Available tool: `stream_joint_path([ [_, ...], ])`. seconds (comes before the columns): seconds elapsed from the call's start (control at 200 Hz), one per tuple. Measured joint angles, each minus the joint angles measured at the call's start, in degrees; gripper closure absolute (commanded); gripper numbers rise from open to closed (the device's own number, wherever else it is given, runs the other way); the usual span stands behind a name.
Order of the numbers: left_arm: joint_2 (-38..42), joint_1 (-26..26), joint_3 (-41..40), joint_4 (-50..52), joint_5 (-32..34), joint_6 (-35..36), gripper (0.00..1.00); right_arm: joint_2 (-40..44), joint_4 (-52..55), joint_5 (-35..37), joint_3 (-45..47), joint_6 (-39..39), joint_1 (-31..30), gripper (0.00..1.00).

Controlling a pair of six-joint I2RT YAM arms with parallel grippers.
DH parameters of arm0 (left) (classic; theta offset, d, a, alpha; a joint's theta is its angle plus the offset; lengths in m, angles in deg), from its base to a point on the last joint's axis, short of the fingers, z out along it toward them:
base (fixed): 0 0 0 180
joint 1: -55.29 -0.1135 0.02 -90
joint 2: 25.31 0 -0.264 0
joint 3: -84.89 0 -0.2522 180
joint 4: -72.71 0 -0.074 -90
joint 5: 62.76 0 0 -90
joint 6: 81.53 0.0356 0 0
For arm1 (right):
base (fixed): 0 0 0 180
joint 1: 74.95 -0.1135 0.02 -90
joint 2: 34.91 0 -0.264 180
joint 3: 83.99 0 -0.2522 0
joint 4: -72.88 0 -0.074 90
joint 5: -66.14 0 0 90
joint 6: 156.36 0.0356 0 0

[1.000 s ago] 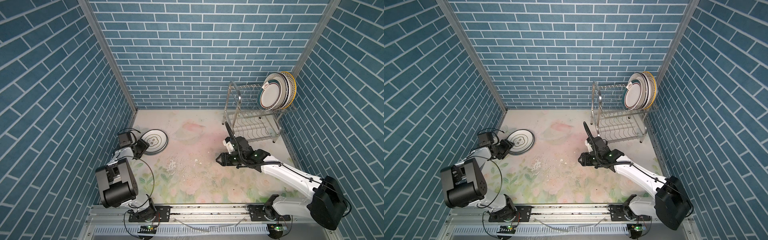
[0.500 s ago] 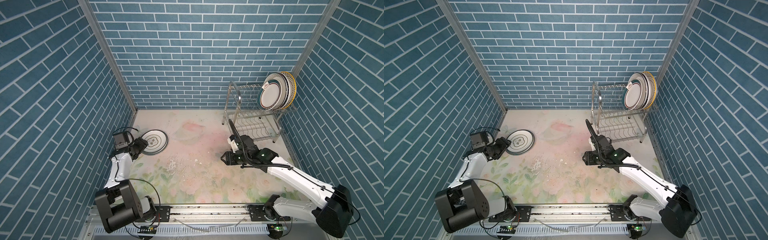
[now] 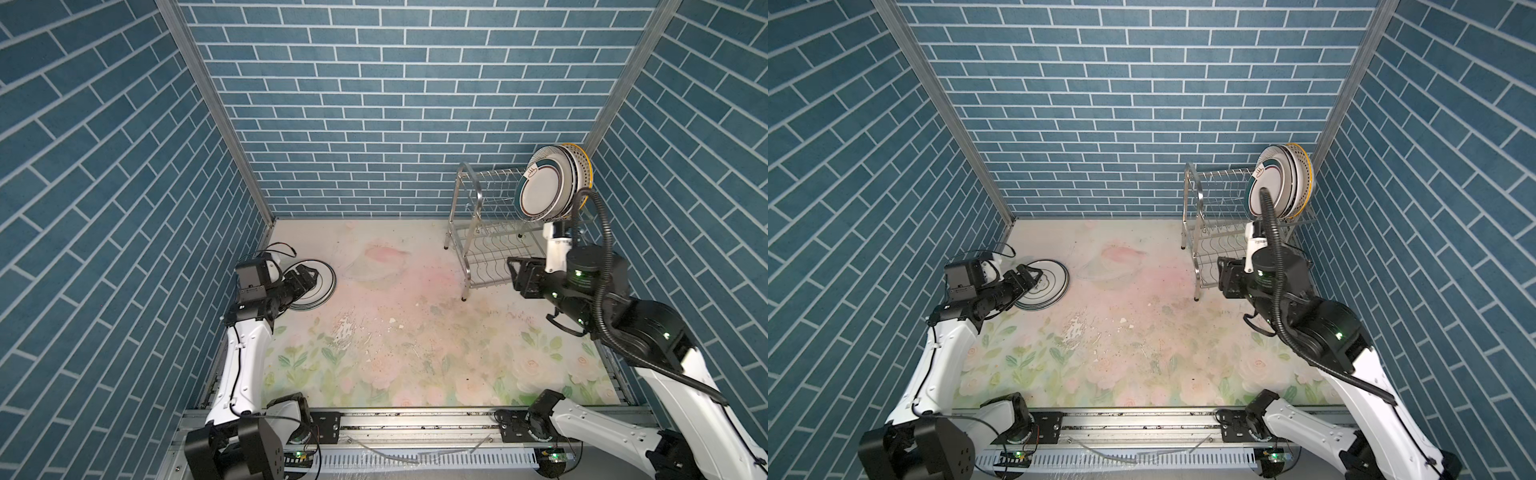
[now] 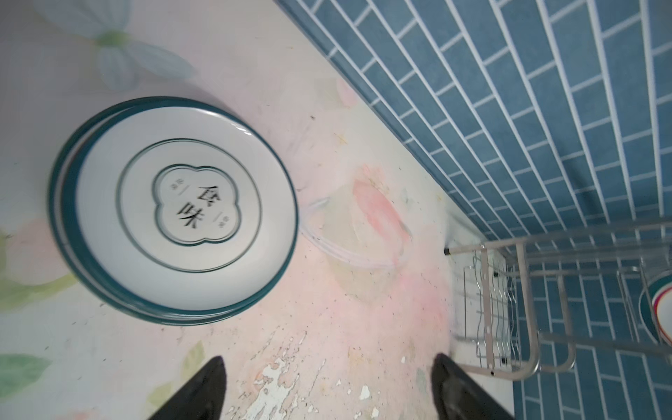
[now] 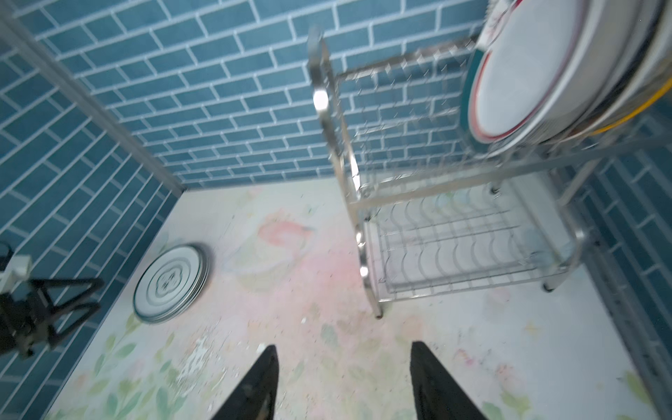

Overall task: Unload the plates from the dish rack
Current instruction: Place the plate among the plates, then pick up the plate from the dish rack.

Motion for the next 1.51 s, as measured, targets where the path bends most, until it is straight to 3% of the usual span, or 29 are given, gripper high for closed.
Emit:
stream_joint_path([
  [0.18,0.8,9.3,3.3,1.3,1.6,0.9,0.01,-1.9,1.7,10.7,-9.5,-3.1,0.4,0.40],
  [0.36,2.0,17.9,3.3,1.7,5.1,0.3,0.01,-7.0,3.2,14.7,-15.8,-4.3,1.9,0.37],
  [0.47,2.1,24.2,3.3,1.7,8.0,-0.3,0.01,-11.4,4.2,14.0,-18.8,-4.6,5.3,0.33],
  [0.72,0.3,35.3,2.2,1.0,13.7,-2.0,0.01,-23.0,5.2,3.6,-23.4,-3.1,18.1,0.32],
  [1.0,0.2,38.4,-0.1,-1.0,15.5,-3.0,0.01,-29.9,5.2,-4.9,-23.7,-1.1,24.5,0.30],
  [1.505,1.9,38.5,-2.7,-2.4,15.5,-3.2,0.01,-33.2,3.5,-7.9,-24.3,0.4,28.6,0.30],
])
